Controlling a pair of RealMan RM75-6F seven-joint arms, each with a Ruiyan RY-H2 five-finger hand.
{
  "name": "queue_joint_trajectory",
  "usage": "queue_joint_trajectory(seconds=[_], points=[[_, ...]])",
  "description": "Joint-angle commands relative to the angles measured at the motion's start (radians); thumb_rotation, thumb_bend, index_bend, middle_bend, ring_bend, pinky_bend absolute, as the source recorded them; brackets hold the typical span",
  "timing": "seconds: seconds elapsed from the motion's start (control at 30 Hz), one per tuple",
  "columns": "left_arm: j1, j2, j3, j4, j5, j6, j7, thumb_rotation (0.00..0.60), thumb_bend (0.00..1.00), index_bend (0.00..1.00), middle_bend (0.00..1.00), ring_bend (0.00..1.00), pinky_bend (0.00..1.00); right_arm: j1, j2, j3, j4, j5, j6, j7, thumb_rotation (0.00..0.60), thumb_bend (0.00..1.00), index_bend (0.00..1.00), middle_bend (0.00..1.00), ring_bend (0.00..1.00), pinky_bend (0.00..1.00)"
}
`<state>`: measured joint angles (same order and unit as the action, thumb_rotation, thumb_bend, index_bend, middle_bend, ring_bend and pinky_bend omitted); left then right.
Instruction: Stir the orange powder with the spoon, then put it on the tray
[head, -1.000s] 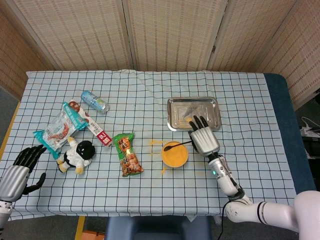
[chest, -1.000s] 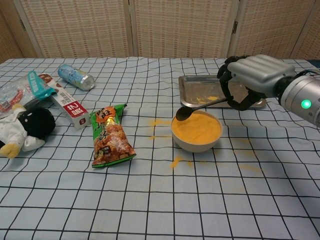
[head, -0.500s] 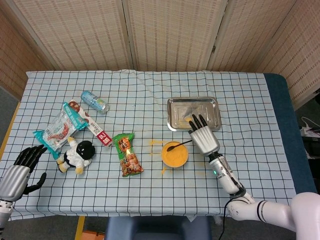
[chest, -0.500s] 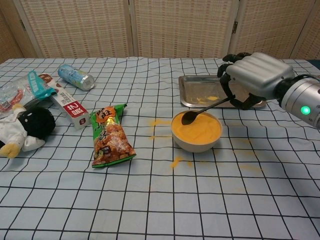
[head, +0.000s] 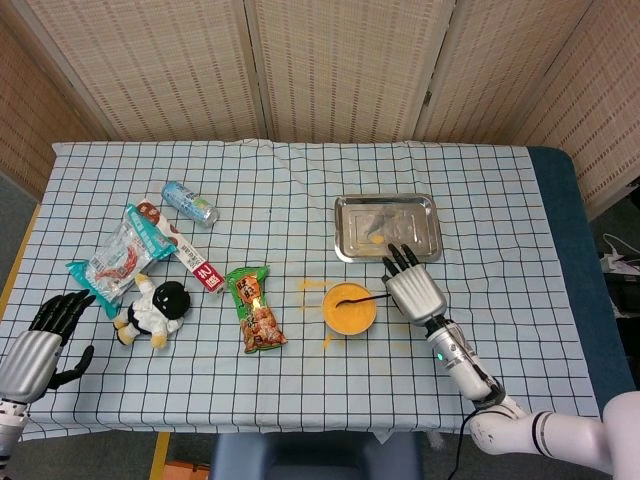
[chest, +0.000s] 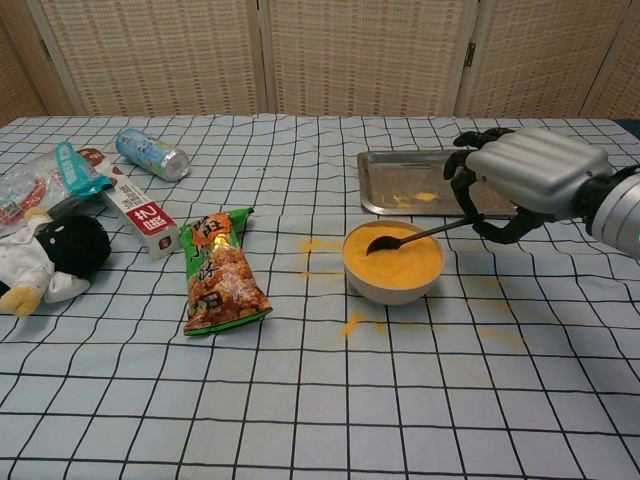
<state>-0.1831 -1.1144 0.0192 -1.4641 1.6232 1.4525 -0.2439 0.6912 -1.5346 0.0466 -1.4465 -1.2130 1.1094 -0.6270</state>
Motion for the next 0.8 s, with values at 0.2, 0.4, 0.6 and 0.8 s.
queue_joint_trajectory(seconds=[0.2, 0.4, 0.6, 0.8], points=[[-0.002, -0.003, 0.002, -0.004, 0.003, -0.003, 0.010, 0.600, 0.49, 0.00, 0.00, 0.00, 0.06, -0.037, 0.013, 0.019, -0.024, -0.027, 0.038, 0.053, 0.600, 0.40, 0.97, 0.22, 0.00, 0.11], [-0.001, -0.002, 0.001, -0.002, 0.001, -0.001, 0.006, 0.600, 0.49, 0.00, 0.00, 0.00, 0.06, -0.040, -0.064, 0.050, 0.063, -0.060, 0.082, 0.073, 0.600, 0.40, 0.97, 0.22, 0.00, 0.12], [-0.003, -0.001, -0.001, 0.000, -0.002, -0.003, 0.003, 0.600, 0.49, 0.00, 0.00, 0.00, 0.06, -0.036, -0.115, 0.062, 0.134, -0.073, 0.079, 0.072, 0.600, 0.40, 0.97, 0.22, 0.00, 0.12], [-0.005, -0.003, -0.001, 0.004, -0.005, -0.009, 0.002, 0.600, 0.49, 0.00, 0.00, 0.00, 0.06, -0.041, -0.133, 0.055, 0.176, -0.087, 0.063, 0.091, 0.600, 0.40, 0.97, 0.22, 0.00, 0.12]])
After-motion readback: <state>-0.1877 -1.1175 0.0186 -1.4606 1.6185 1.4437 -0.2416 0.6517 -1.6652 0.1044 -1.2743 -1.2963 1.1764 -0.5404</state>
